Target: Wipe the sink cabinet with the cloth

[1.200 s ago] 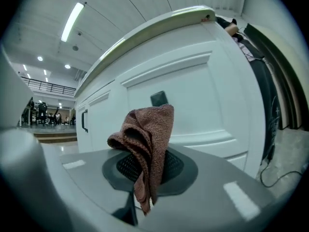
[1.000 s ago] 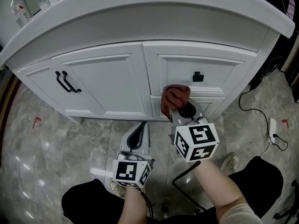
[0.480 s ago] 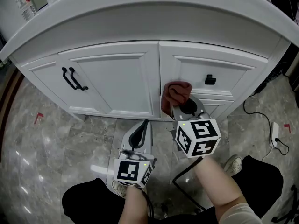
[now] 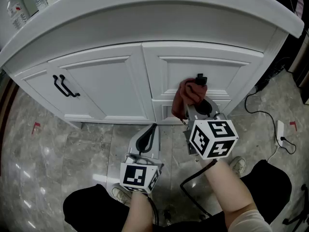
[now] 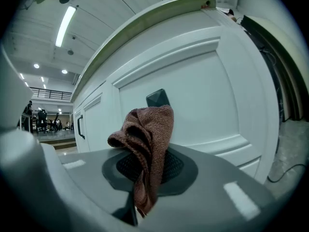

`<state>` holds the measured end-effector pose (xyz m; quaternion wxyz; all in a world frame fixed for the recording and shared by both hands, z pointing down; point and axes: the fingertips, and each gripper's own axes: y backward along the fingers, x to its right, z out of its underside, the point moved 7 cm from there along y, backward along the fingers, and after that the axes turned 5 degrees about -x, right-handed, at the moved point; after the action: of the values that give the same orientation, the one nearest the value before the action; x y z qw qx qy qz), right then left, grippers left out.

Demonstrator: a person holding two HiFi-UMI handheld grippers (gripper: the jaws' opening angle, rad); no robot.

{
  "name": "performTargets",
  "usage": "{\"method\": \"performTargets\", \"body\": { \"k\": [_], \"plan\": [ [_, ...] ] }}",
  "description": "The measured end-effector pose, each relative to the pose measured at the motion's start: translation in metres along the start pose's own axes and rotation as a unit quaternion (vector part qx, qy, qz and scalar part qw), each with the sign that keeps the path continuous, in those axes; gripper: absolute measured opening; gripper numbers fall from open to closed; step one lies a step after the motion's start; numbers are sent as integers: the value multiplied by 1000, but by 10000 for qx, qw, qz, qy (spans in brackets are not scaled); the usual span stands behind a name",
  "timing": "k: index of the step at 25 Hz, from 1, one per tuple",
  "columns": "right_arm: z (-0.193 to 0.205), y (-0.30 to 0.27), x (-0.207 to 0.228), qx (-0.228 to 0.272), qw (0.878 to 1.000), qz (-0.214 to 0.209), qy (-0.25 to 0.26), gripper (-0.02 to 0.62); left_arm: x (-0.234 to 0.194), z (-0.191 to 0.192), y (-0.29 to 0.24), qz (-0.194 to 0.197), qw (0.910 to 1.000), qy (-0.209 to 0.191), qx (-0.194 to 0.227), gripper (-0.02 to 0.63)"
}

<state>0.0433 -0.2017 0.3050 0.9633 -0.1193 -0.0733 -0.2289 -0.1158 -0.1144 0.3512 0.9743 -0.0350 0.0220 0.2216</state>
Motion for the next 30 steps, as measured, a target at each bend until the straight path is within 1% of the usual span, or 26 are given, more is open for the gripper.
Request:
{"method": "performTargets", "body": {
  "k": [9,14,19,24,27,30],
  "plan": [
    [-6,23,38,28,9992,390,-60,83,35,-7,-21,417,9990,-138,-9,0],
    [-9,39,63,59,9974,707,-90,81,50,-8,-29,588,9981,-162,34,0],
    [-11,56,89,81,9941,1075,-74,81,62,-3,-34,714,9972,-218,-31,0],
    [-12,65,100,61,9934,1146,-21,81,70,-3,-39,818,9961,-303,-94,0],
    [-8,70,107,60,9920,1257,-125,81,68,-6,-41,806,9963,-286,-68,0],
    [-2,76,120,4,9881,1507,-301,80,65,-8,-41,820,9961,-320,-75,0]
  ]
}}
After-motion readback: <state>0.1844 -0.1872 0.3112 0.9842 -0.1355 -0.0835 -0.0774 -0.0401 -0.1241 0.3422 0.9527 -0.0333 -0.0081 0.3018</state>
